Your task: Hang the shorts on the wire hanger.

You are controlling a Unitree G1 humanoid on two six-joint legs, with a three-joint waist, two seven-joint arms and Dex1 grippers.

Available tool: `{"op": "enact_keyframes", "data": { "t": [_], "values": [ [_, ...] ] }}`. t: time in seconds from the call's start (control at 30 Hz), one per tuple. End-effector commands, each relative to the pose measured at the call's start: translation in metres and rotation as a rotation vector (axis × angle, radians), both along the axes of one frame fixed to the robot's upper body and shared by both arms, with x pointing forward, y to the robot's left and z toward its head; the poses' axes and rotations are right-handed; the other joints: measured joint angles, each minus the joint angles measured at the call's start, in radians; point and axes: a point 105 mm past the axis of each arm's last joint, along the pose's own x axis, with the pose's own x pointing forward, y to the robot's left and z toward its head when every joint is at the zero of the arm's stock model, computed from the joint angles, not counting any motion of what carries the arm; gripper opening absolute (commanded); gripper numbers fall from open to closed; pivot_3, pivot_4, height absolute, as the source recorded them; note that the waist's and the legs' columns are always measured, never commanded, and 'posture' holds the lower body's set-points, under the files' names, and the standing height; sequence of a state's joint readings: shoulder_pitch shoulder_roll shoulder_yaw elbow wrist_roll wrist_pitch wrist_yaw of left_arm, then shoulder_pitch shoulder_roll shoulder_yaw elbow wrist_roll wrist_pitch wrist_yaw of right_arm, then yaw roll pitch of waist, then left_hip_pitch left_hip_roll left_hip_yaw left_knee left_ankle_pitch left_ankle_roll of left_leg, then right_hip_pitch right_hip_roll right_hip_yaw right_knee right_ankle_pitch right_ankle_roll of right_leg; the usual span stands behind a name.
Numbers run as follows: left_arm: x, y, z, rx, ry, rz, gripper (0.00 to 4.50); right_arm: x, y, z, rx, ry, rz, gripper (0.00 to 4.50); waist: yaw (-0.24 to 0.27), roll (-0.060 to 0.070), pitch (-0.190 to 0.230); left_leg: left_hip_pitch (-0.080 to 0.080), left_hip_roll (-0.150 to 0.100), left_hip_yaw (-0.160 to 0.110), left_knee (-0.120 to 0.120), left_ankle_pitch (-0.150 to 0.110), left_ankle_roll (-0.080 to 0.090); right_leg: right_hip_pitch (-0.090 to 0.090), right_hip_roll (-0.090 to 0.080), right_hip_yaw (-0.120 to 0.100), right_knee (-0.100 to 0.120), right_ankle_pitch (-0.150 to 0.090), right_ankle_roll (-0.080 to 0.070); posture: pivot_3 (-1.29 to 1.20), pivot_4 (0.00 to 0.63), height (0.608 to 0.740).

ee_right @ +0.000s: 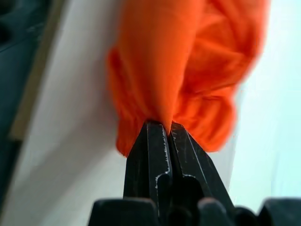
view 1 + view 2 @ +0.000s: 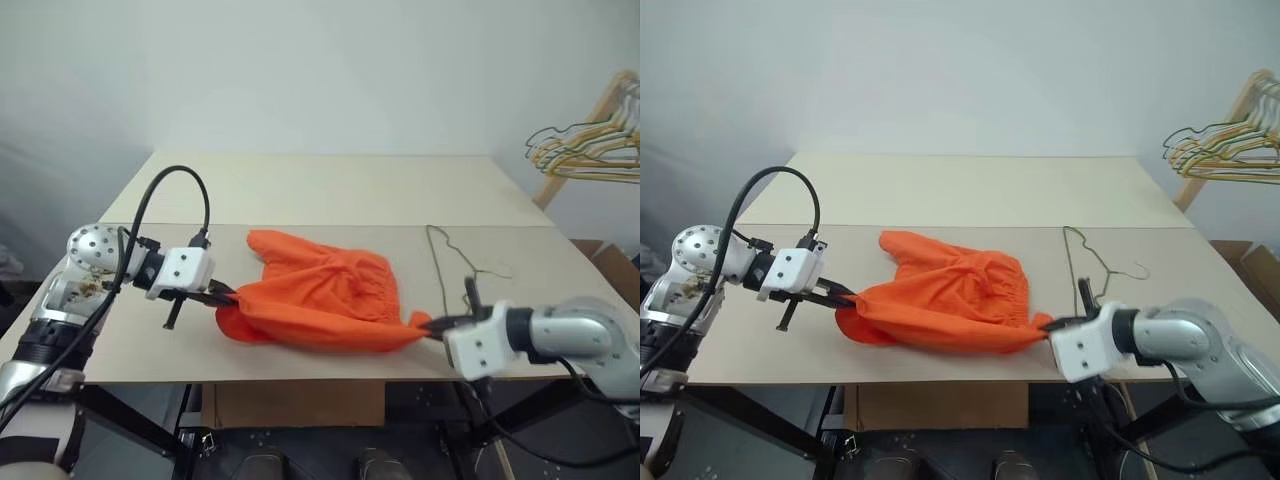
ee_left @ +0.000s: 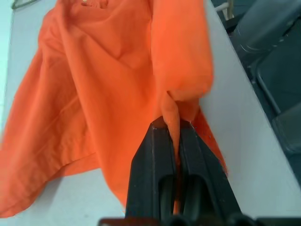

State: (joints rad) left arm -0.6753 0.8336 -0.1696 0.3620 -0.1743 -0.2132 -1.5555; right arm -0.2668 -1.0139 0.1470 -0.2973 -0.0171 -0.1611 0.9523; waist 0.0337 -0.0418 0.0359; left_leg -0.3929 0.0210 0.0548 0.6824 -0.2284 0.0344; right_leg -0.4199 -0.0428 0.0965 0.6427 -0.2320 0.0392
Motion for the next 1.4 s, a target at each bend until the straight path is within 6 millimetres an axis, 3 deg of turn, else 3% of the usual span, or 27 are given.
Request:
{"op": "enact_keyframes", "data": {
  "t": [0.03,0.17,0.23,0.3,0.37,0.47,0.53,0.6,0.7,0.83,0.97,1.07,1.17,1.3,1.4],
  "values": [
    [0.053,-0.014,0.046,-0.139,-0.181,0.187,0.00,0.065,-0.001,0.052,0.192,-0.158,-0.165,0.01,-0.002,-0.003,0.001,0.000,0.000,0.000,0.000,0.001,0.001,0.000,0.000,0.000,0.000,0.000,0.000,0.12,0.000,0.740],
    [0.121,-0.022,0.115,-0.296,-0.442,0.527,0.00,0.142,-0.001,0.106,0.360,-0.356,-0.391,0.01,0.005,-0.005,0.005,-0.004,-0.001,0.000,0.001,0.007,0.003,-0.002,0.000,-0.001,-0.001,0.014,0.005,0.14,0.000,0.740],
    [0.142,-0.020,0.153,-0.376,-0.584,0.707,0.00,0.168,0.000,0.133,0.451,-0.447,-0.499,0.01,0.010,-0.005,0.004,-0.008,-0.002,0.000,-0.004,0.007,0.003,-0.008,0.000,0.000,-0.002,0.018,0.010,0.14,0.000,0.740],
    [0.151,-0.011,0.202,-0.473,-0.766,0.918,0.00,0.187,-0.002,0.173,0.584,-0.601,-0.641,0.01,0.014,-0.005,0.004,-0.010,-0.003,-0.001,-0.005,0.004,-0.002,-0.012,0.000,0.000,0.002,0.020,0.003,0.15,0.000,0.740],
    [0.143,0.000,0.256,-0.612,-0.985,1.101,0.00,0.184,-0.011,0.226,0.874,-0.780,-0.762,0.01,0.017,-0.005,0.004,-0.025,-0.004,-0.002,-0.009,0.004,-0.003,-0.030,-0.002,0.001,0.004,0.020,0.002,0.15,0.000,0.740],
    [0.126,0.006,0.297,-0.716,-1.182,1.194,0.00,0.168,-0.025,0.264,1.133,-0.939,-0.810,0.01,0.027,-0.005,0.004,-0.042,-0.006,-0.003,-0.022,0.012,-0.022,-0.051,-0.004,0.000,0.005,0.020,0.001,0.15,0.000,0.740],
    [0.113,-0.001,0.319,-0.815,-1.248,1.155,0.00,0.158,-0.032,0.271,1.163,-1.040,-0.783,0.01,0.035,-0.005,0.004,-0.043,-0.005,-0.003,-0.025,0.011,-0.029,-0.052,-0.004,-0.004,0.003,0.020,0.002,0.15,0.000,0.740],
    [0.109,-0.010,0.324,-0.847,-1.260,1.089,0.00,0.158,-0.032,0.262,1.124,-1.067,-0.747,0.01,0.036,-0.005,0.004,-0.044,-0.004,-0.002,-0.026,0.007,-0.032,-0.052,-0.004,-0.010,-0.003,0.020,0.002,0.15,0.000,0.740],
    [0.118,-0.032,0.296,-0.785,-1.208,0.917,0.00,0.165,-0.045,0.213,1.004,-1.024,-0.734,0.01,0.042,-0.004,0.004,-0.043,-0.005,-0.001,-0.025,0.003,-0.029,-0.042,-0.008,-0.020,-0.018,0.020,0.002,0.16,0.000,0.740],
    [0.122,-0.056,0.240,-0.719,-1.056,0.648,0.00,0.160,-0.059,0.145,0.761,-0.972,-0.645,0.01,0.049,-0.003,0.003,-0.038,-0.011,0.004,-0.022,0.000,-0.023,-0.033,-0.017,-0.028,-0.021,0.020,0.004,0.16,0.000,0.740],
    [0.110,-0.062,0.150,-0.610,-0.791,0.381,0.00,0.130,-0.055,0.066,0.531,-0.771,-0.409,0.01,0.037,-0.003,0.003,-0.037,-0.012,0.003,-0.021,0.002,-0.022,-0.032,-0.017,-0.028,-0.019,0.022,0.005,0.15,0.000,0.740],
    [0.082,-0.054,0.095,-0.496,-0.618,0.230,0.00,0.102,-0.042,0.029,0.414,-0.629,-0.234,0.01,0.003,0.000,0.001,-0.032,-0.010,0.003,-0.021,0.003,-0.023,-0.029,-0.016,-0.026,-0.018,0.022,0.004,0.14,0.000,0.740],
    [0.039,-0.038,0.049,-0.335,-0.422,0.100,0.00,0.072,-0.030,-0.007,0.259,-0.489,-0.038,0.01,-0.044,0.000,0.002,-0.027,-0.007,0.002,-0.020,0.000,-0.018,-0.023,-0.014,-0.026,-0.017,0.022,0.004,0.14,0.000,0.740],
    [-0.008,-0.014,0.012,-0.072,-0.228,-0.019,0.00,0.050,-0.026,-0.031,0.115,-0.395,0.103,0.01,-0.062,0.001,0.002,-0.005,-0.006,0.003,-0.020,-0.004,-0.011,-0.005,-0.014,-0.024,-0.019,0.021,0.002,0.15,0.000,0.740],
    [-0.030,0.000,-0.004,0.076,-0.127,-0.050,0.00,0.044,-0.026,-0.041,0.044,-0.368,0.150,0.01,-0.054,0.001,0.004,0.017,-0.005,0.004,-0.020,0.000,-0.006,0.016,-0.015,-0.025,-0.017,0.012,-0.002,0.15,0.000,0.740]
  ]
}}
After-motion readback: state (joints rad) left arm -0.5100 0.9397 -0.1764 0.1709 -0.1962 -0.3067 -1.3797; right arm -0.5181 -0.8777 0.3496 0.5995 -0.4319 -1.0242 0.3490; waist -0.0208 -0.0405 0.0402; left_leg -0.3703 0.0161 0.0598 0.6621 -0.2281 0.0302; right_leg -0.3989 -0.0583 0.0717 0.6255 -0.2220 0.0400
